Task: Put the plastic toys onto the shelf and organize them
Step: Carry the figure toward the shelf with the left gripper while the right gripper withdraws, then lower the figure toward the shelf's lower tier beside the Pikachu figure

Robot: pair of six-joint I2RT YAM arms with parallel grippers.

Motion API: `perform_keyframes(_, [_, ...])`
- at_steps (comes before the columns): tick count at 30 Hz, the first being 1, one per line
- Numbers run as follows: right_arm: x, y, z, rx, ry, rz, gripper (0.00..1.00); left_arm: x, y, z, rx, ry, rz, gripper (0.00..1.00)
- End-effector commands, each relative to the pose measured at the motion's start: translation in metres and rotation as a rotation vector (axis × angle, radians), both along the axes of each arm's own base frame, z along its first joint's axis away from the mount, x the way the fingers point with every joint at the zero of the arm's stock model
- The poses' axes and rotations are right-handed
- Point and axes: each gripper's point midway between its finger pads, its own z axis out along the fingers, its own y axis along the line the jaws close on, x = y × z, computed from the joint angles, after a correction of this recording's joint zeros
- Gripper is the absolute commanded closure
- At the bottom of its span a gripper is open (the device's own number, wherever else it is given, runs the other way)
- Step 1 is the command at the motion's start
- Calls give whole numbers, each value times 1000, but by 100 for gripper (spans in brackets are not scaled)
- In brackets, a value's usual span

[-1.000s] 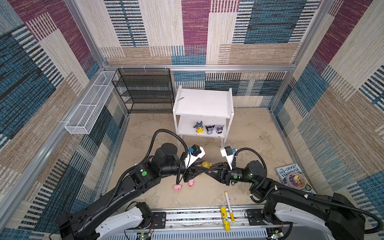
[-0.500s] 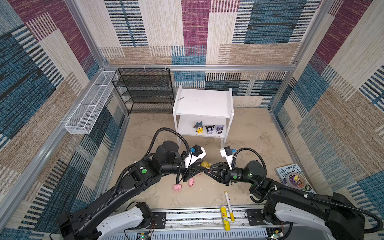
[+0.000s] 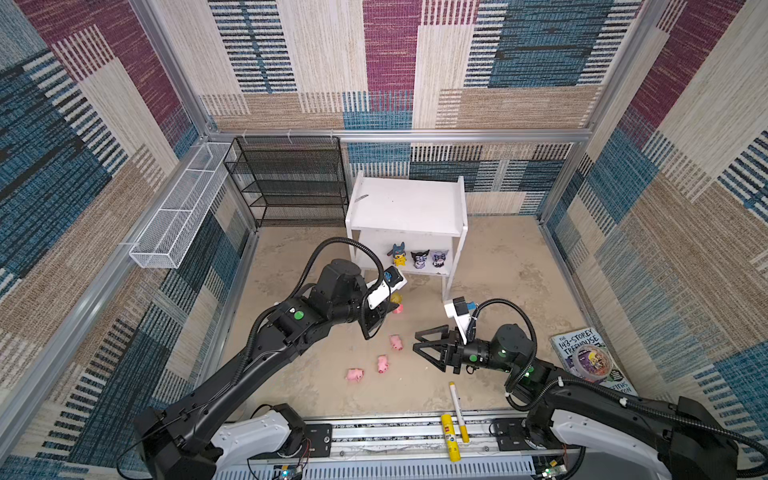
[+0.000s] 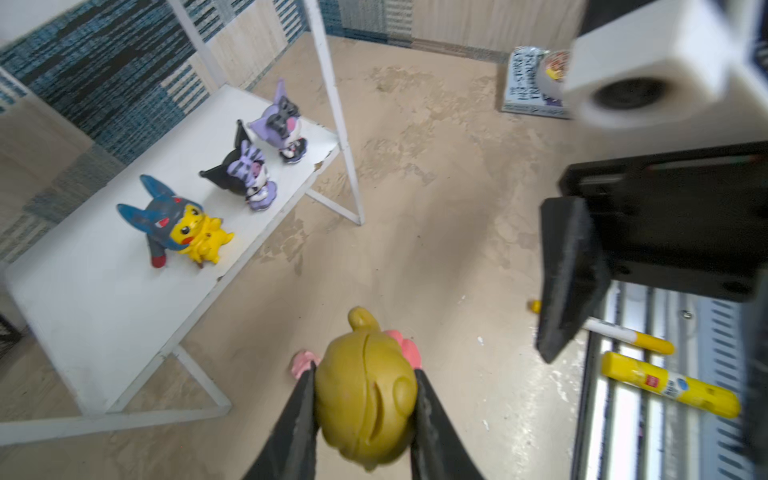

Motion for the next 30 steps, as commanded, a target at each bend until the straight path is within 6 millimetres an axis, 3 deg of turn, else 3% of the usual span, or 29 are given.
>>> perform_keyframes(1, [4,-5,-8,-37,-13,-40,26,29,7,2,45,-77,43,76])
perform_keyframes(6, [5,-10,-17,-90,-23,-62,14,66,11,-9,112,-71,78,76])
perform_keyframes(13, [5,-21,-22,-114,-40,-105,12,100,17,-13,158,-125,100,76])
perform_keyframes(20, [3,-29,-24,-113,-41,-129,12,116,21,-3,140,-205,77,75])
perform_keyframes(30, [4,-33,-23,-101,-42,-145,12,131,24,-15,153,-191,85,74])
